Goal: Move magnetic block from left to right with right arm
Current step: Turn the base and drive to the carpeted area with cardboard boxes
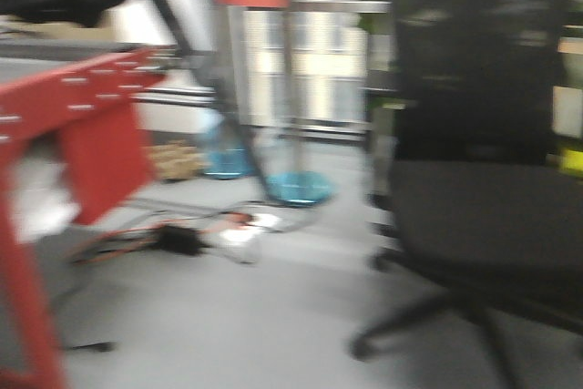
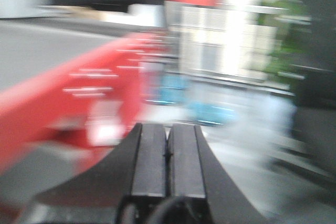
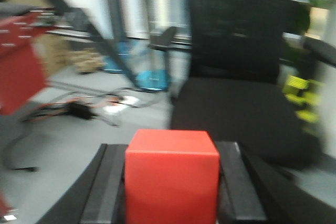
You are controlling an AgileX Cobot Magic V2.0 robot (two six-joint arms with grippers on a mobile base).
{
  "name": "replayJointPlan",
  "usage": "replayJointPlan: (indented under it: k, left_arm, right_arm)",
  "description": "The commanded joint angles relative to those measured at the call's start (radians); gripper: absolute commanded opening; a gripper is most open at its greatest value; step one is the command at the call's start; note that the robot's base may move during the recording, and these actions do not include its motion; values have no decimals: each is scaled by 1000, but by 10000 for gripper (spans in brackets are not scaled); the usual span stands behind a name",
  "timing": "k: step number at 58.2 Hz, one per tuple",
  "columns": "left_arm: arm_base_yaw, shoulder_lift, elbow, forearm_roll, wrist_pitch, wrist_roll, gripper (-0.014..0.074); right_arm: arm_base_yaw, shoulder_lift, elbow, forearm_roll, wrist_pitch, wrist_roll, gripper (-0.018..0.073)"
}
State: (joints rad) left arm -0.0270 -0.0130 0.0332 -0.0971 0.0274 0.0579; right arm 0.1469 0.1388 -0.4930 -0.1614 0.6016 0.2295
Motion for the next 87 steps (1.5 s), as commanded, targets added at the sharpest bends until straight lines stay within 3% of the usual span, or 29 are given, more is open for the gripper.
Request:
replayJointPlan:
  k: [1, 87]
  left_arm:
    - [0, -9, 8, -5, -84, -6, -126]
    - [0, -9, 8, -5, -84, -6, -126]
  right_arm:
    - [-3, 14, -31, -15, -91, -7, 224]
    - [-3, 14, -31, -15, -91, -7, 224]
